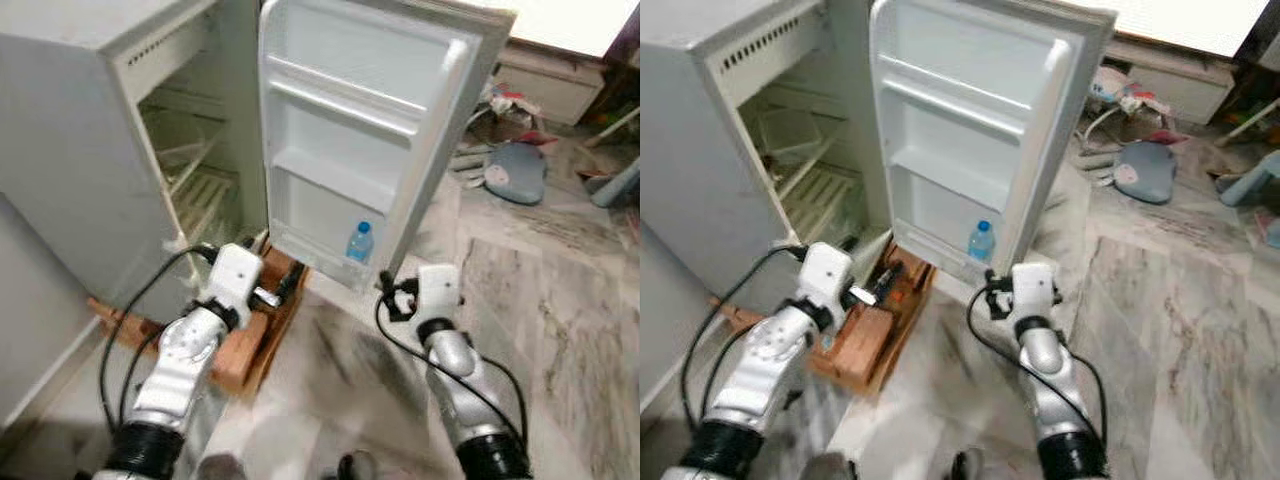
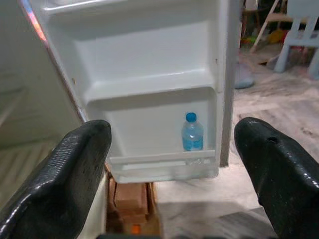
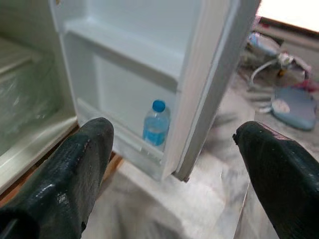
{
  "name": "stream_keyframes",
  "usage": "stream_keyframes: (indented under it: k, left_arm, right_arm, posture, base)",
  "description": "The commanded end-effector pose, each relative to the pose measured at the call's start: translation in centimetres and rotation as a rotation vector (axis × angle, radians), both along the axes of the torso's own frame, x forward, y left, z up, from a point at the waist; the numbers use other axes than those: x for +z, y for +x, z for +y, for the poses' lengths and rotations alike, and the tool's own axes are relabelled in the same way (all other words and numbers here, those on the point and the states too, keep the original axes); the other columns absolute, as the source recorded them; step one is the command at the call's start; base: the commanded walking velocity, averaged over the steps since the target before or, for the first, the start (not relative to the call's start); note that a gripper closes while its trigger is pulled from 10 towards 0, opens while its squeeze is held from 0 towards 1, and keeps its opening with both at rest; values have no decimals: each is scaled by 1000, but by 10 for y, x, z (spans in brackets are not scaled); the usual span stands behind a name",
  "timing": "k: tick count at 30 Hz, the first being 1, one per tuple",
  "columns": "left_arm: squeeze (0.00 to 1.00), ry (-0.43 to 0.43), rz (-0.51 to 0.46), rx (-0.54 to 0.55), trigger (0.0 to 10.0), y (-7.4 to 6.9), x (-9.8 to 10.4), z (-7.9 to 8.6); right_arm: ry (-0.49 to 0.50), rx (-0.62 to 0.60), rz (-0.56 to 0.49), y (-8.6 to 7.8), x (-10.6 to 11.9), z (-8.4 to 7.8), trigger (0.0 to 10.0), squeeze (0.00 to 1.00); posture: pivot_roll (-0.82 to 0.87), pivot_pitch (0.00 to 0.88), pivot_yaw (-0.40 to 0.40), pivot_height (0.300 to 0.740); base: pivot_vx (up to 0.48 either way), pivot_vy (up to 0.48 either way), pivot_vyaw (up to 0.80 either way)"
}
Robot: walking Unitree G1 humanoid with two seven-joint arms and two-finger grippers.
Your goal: Restocking fridge
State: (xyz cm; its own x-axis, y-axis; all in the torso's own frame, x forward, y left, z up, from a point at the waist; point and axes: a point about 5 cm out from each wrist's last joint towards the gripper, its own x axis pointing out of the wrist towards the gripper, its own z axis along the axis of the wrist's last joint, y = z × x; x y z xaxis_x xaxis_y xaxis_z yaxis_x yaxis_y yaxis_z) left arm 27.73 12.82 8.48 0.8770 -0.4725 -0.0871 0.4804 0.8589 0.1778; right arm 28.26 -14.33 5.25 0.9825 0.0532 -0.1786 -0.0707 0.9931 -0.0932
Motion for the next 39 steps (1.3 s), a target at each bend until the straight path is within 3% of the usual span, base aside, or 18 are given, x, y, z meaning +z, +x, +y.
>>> stream_keyframes:
  k: [1,9,22,31,39]
  left_arm:
    - [0,10,21,-17,10000,-6,-4,-6]
    - [0,32,68,42,10000,-19,-14,13]
    - [0,15,103,17,10000,-12,-27,-13]
    - [0,3,90,2,10000,-11,-26,-18]
    - [0,-6,103,-33,10000,-17,-32,-28]
  right_arm:
    - [-16,-31,20,-3,-5,-11,10000,0]
    - [-14,-34,5,0,-3,-8,10000,0]
    - [9,-89,-14,2,-3,-13,10000,0]
    - [0,-88,-25,5,-2,-13,10000,0]
    - [-8,-82,-24,5,-2,-13,10000,0]
  posture:
    - [147,14,-16,740]
    - [144,42,-26,740]
    - [99,3,-26,740]
    - [90,0,-26,740]
    - [82,4,-32,740]
  base:
    - [281,-386,0]
    - [306,-366,0]
    - [432,-22,0]
    - [454,0,-733]
    - [450,0,-800]
